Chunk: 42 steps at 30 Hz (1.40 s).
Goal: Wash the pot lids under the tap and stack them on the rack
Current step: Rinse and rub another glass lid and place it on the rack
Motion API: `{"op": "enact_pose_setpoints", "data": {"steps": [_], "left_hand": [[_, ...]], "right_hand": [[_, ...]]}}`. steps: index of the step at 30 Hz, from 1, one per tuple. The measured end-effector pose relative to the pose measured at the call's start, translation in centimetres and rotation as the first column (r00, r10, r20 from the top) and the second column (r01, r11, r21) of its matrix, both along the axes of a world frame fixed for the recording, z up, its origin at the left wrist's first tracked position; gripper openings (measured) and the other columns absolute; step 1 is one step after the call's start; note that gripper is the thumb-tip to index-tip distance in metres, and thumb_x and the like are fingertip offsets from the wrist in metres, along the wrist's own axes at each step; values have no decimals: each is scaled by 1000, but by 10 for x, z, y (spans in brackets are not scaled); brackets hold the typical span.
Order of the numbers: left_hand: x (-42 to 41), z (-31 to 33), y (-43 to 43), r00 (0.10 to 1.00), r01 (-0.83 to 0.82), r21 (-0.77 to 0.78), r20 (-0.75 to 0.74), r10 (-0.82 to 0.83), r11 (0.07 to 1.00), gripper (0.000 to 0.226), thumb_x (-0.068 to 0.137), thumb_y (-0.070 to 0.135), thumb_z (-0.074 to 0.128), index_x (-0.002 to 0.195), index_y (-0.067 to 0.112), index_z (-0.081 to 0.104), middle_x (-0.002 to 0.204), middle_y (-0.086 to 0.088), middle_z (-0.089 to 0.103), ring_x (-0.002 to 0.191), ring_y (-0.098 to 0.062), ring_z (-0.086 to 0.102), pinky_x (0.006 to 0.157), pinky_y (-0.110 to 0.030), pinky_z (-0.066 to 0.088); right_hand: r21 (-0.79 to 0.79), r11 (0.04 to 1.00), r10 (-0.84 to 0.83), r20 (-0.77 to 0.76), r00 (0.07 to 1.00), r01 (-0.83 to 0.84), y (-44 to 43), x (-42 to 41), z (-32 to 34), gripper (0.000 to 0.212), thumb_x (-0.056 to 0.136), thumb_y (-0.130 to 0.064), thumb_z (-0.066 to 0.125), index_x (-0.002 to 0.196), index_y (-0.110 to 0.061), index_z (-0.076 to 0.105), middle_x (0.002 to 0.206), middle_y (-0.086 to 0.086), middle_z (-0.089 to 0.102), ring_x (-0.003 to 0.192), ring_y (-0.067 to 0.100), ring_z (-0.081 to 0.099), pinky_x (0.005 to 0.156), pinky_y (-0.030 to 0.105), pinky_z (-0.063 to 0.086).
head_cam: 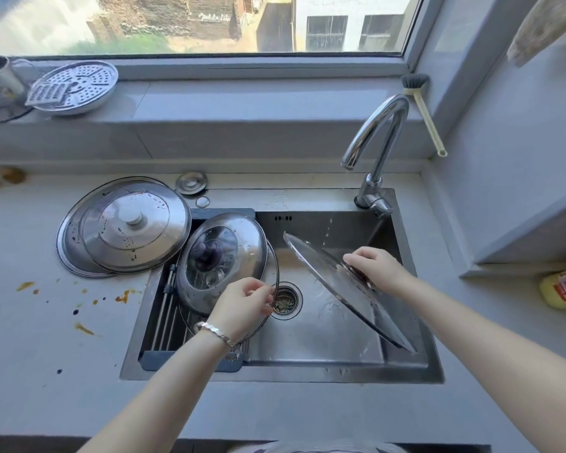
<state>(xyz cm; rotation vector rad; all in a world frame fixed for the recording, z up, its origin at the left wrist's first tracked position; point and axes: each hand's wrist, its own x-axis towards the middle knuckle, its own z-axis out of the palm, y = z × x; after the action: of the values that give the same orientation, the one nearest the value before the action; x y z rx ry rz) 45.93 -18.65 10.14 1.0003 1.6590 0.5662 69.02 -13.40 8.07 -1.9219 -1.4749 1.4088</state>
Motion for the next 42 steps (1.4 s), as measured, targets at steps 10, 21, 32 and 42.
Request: {"op": "enact_pose_setpoints", "data": {"steps": [10, 21, 32, 42], "left_hand": [[-38, 1, -2, 998, -25, 18, -56, 26, 1000, 17, 92, 12, 48, 83, 12, 63, 87, -7, 68, 69, -10, 65, 56, -14, 46], [-131, -14, -11, 974, -218, -59, -79, 213, 974, 19, 93, 11, 46, 81, 12, 61, 85, -6, 65, 72, -13, 62, 56, -16, 48], [-186, -39, -18, 970, -244, -127, -40, 240, 962, 19, 93, 13, 47, 81, 14, 62, 92, -7, 68, 76, -13, 65, 79, -29, 49], [-196, -53, -7, 969, -245, -162, -19, 245, 956, 20, 93, 14, 47, 79, 16, 61, 88, -4, 67, 76, -14, 64, 83, -32, 49]], "right_hand": [[-9, 999, -47, 327, 944, 53, 0, -38, 2, 27, 70, -41, 60, 79, -15, 61, 74, -2, 66, 69, 17, 59, 59, 27, 39], [253, 858, 157, 700, 697, -447, 8, -186, 22, 46, 80, -57, 57, 104, -18, 50, 94, 4, 67, 92, 28, 63, 64, 29, 36], [79, 677, 403, 792, 459, -732, 11, -274, -44, 35, 91, -27, 49, 119, -8, 42, 104, 8, 67, 95, 30, 63, 61, 29, 33], [-11, 683, 510, 724, 465, -731, -5, -281, -61, 40, 90, -17, 52, 126, -10, 37, 117, 12, 57, 101, 31, 60, 66, 31, 38]]}}
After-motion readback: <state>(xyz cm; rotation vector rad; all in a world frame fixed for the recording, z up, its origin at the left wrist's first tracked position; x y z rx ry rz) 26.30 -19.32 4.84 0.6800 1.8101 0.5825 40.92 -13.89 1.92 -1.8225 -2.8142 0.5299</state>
